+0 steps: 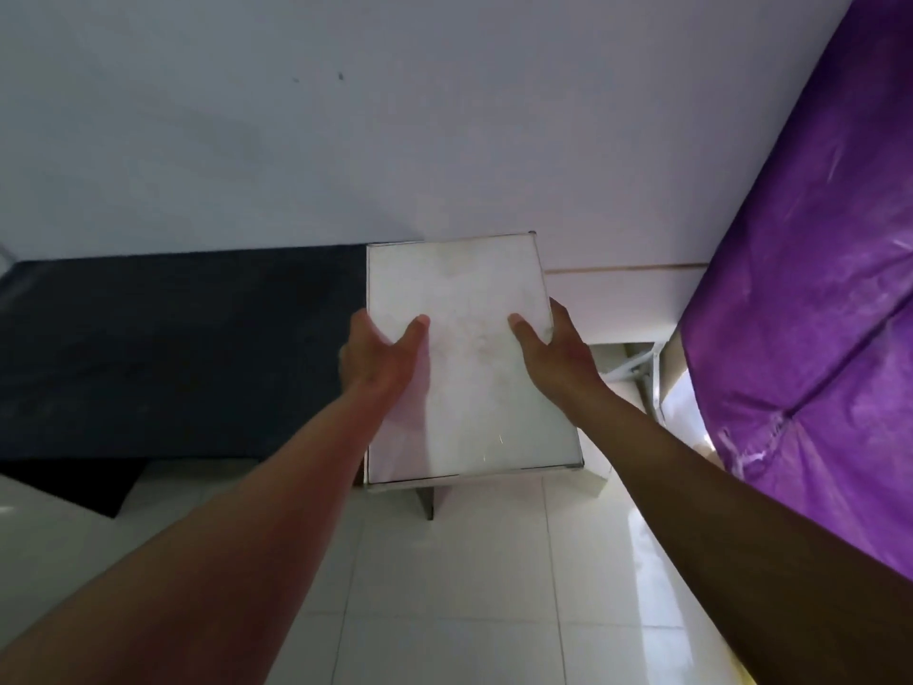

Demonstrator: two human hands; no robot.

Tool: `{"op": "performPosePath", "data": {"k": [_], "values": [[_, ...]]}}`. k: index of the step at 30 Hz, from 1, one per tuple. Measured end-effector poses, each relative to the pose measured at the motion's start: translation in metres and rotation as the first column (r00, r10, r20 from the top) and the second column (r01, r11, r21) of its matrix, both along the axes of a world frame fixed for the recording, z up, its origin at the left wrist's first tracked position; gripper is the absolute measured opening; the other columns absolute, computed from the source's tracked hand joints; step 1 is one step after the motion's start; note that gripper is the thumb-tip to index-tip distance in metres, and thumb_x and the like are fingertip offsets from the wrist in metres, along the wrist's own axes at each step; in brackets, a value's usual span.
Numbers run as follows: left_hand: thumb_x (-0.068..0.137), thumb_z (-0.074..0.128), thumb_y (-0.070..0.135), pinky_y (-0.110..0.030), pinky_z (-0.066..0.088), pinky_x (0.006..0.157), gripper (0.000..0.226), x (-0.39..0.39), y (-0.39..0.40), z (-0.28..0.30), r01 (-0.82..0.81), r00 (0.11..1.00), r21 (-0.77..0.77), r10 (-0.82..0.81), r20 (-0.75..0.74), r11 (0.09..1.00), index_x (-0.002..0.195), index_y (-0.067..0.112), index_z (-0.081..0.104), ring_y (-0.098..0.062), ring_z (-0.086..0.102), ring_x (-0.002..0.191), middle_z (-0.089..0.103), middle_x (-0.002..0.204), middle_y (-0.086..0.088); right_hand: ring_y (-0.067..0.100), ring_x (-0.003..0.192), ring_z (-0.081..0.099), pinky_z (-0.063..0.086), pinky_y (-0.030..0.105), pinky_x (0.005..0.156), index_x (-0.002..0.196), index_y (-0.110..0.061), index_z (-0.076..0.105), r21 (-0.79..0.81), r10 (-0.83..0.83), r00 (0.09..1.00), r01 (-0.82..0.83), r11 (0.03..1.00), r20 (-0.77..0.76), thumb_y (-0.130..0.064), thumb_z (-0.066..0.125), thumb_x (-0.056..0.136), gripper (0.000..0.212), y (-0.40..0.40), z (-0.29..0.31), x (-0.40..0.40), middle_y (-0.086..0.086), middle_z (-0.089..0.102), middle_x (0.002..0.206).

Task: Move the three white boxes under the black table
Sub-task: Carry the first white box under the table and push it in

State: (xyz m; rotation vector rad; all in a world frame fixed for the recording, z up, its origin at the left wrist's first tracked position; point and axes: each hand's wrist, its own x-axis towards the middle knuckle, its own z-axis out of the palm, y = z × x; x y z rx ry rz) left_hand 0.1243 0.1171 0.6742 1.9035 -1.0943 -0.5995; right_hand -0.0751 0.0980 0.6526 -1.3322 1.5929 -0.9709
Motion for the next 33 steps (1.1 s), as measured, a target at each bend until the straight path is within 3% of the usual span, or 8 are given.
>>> {"op": "performPosePath", "data": {"k": [5, 8, 12, 15, 19, 23, 29, 33], "values": [[0.081, 0.065, 0.057, -0.032, 0.04, 0.073, 0.063, 0.067, 0.034, 0.026, -0.088, 0.996, 0.001, 0.088, 0.004, 0.996, 0.125, 0.014, 0.049, -0.022, 0.052, 0.089, 0.053, 0.107, 0.0, 0.031, 0.114, 0.059, 0.046, 0.036, 0.091, 0.146, -0.029, 0.03, -0.008, 0.085, 0.99, -0.086, 0.996, -0.111, -0.063, 0.042, 0.095, 0.063, 0.014, 0.027, 0.07, 0.007, 0.06, 0.13], [0.081, 0.066, 0.057, -0.032, 0.041, 0.074, 0.062, 0.128, 0.071, 0.034, -0.173, 0.985, 0.007, 0.173, -0.01, 0.985, 0.124, 0.014, 0.051, -0.022, 0.053, 0.092, 0.056, 0.112, -0.003, 0.033, 0.115, 0.059, 0.044, 0.035, 0.087, 0.147, -0.027, 0.027, 0.002, 0.166, 0.974, -0.168, 0.986, -0.155, -0.064, 0.039, 0.095, 0.065, 0.034, 0.038, 0.135, 0.009, 0.057, 0.133], [0.078, 0.065, 0.055, -0.024, 0.037, 0.06, 0.054, 0.209, 0.119, 0.034, -0.29, 0.957, 0.014, 0.29, -0.017, 0.957, 0.117, 0.019, 0.054, -0.017, 0.057, 0.083, 0.057, 0.103, 0.003, 0.029, 0.113, 0.058, 0.041, 0.033, 0.084, 0.147, -0.027, 0.027, 0.005, 0.264, 0.958, -0.265, 0.964, -0.109, -0.062, 0.042, 0.096, 0.063, 0.064, 0.033, 0.226, 0.005, 0.054, 0.138], [0.079, 0.065, 0.053, -0.02, 0.033, 0.053, 0.051, 0.263, 0.144, 0.031, -0.353, 0.936, 0.018, 0.353, -0.001, 0.936, 0.117, 0.02, 0.055, -0.005, 0.05, 0.069, 0.057, 0.1, 0.005, 0.028, 0.119, 0.057, 0.043, 0.034, 0.084, 0.148, -0.025, 0.026, 0.031, 0.327, 0.941, -0.325, 0.945, -0.089, -0.061, 0.042, 0.097, 0.064, 0.08, 0.023, 0.287, 0.003, 0.052, 0.142], [0.08, 0.065, 0.054, -0.025, 0.037, 0.065, 0.054, 0.336, 0.168, 0.019, -0.422, 0.906, 0.061, 0.422, 0.027, 0.904, 0.12, 0.019, 0.055, -0.017, 0.054, 0.082, 0.059, 0.105, 0.004, 0.027, 0.115, 0.058, 0.05, 0.04, 0.091, 0.148, -0.027, 0.027, 0.091, 0.397, 0.917, -0.392, 0.915, -0.046, -0.06, 0.043, 0.097, 0.064, 0.093, 0.009, 0.364, 0.004, 0.054, 0.137], [0.079, 0.065, 0.055, -0.025, 0.037, 0.065, 0.055, 0.396, 0.178, 0.003, -0.464, 0.886, 0.085, 0.462, 0.043, 0.882, 0.12, 0.021, 0.053, -0.012, 0.052, 0.078, 0.057, 0.104, 0.006, 0.027, 0.114, 0.059, 0.051, 0.041, 0.092, 0.147, -0.026, 0.029, 0.12, 0.429, 0.903, -0.424, 0.898, -0.017, -0.059, 0.044, 0.097, 0.062, 0.098, -0.01, 0.429, 0.004, 0.055, 0.136], [0.076, 0.066, 0.06, -0.03, 0.039, 0.075, 0.058, 0.487, 0.197, -0.024, -0.53, 0.848, 0.105, 0.522, 0.095, 0.842, 0.119, 0.023, 0.054, -0.017, 0.053, 0.088, 0.054, 0.1, 0.008, 0.027, 0.113, 0.059, 0.05, 0.046, 0.097, 0.144, -0.028, 0.031, 0.155, 0.474, 0.88, -0.465, 0.872, -0.027, -0.059, 0.044, 0.096, 0.059, 0.107, -0.034, 0.526, 0.001, 0.057, 0.133], [0.078, 0.068, 0.058, -0.029, 0.039, 0.076, 0.059, 0.548, 0.209, -0.043, -0.524, 0.852, 0.131, 0.517, 0.085, 0.841, 0.122, 0.022, 0.054, -0.016, 0.052, 0.089, 0.054, 0.103, 0.008, 0.015, 0.09, 0.055, 0.043, 0.029, 0.076, 0.14, -0.029, 0.035, 0.163, 0.477, 0.879, -0.469, 0.868, -0.01, -0.057, 0.045, 0.096, 0.053, 0.118, -0.052, 0.581, -0.004, 0.056, 0.12]]}}
